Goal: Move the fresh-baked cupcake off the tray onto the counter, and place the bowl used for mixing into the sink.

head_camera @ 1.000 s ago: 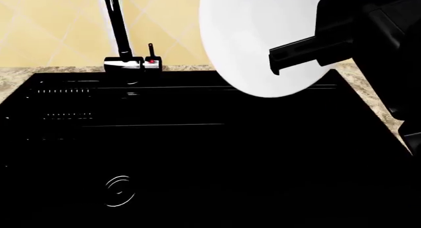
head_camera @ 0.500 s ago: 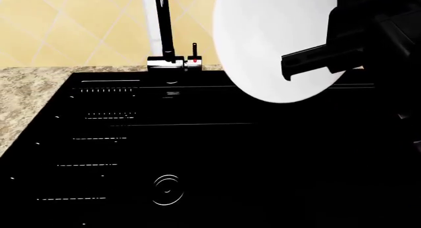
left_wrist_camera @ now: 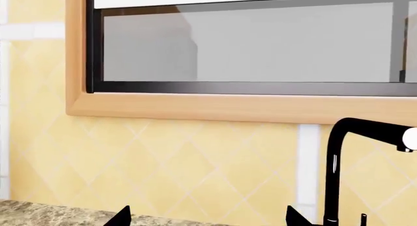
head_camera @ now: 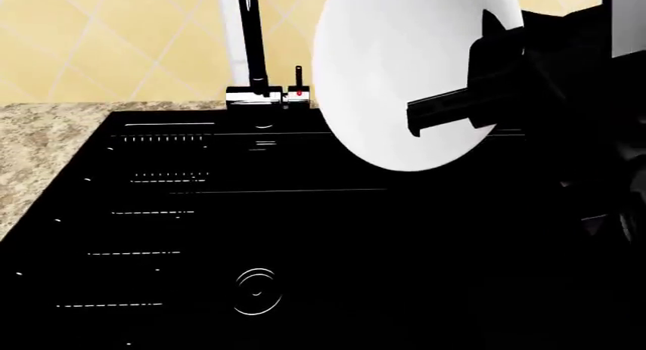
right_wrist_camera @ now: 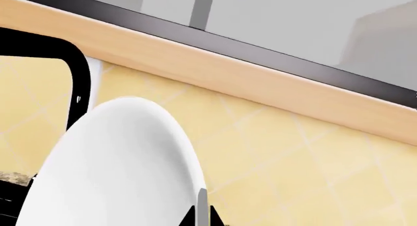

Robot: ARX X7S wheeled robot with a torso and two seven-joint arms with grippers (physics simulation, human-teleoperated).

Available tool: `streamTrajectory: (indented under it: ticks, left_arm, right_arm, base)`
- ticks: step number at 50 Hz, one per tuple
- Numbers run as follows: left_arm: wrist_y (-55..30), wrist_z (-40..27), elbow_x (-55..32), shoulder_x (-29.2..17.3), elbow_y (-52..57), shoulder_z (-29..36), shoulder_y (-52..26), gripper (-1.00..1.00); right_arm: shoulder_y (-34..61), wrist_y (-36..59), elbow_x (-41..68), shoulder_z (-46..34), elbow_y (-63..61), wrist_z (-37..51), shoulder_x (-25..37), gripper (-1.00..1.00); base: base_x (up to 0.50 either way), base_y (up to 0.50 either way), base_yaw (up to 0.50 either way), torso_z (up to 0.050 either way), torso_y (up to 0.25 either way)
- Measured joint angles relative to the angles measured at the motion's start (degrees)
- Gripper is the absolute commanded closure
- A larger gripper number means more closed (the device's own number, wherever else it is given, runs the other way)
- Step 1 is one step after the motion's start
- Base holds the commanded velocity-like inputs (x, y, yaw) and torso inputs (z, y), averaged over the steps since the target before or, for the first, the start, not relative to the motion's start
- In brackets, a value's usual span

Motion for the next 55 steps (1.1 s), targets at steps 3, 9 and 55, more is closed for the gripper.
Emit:
streamTrajectory:
  ticks: [3,9,55]
  left_arm:
    - [-0.2,0.0,0.1,0.2,-0.1,-0.2,0.2,-1.0]
    - [-0.5,0.1,0.2,0.6,-0.2,-0.7,0.5,-1.0]
    - [-2.3,0.5,0.4,2.9,-0.6,-4.7,3.7,-1.0]
  right_arm:
    - [-1.4,-1.0,-0.8,-0.1,0.4,-0.8,-0.6,1.0]
    - [-3.9,-2.9,-2.4,-0.4,1.4,-2.4,-1.8,1.0]
    - [-14.8,-10.5,-2.2,-2.2,9.0,-9.3,-10.5,1.0]
  base:
    - [0.0,0.0,0.0,0.0,0.0]
    - [0.0,0.0,0.0,0.0,0.0]
    - [0.0,0.0,0.0,0.0,0.0]
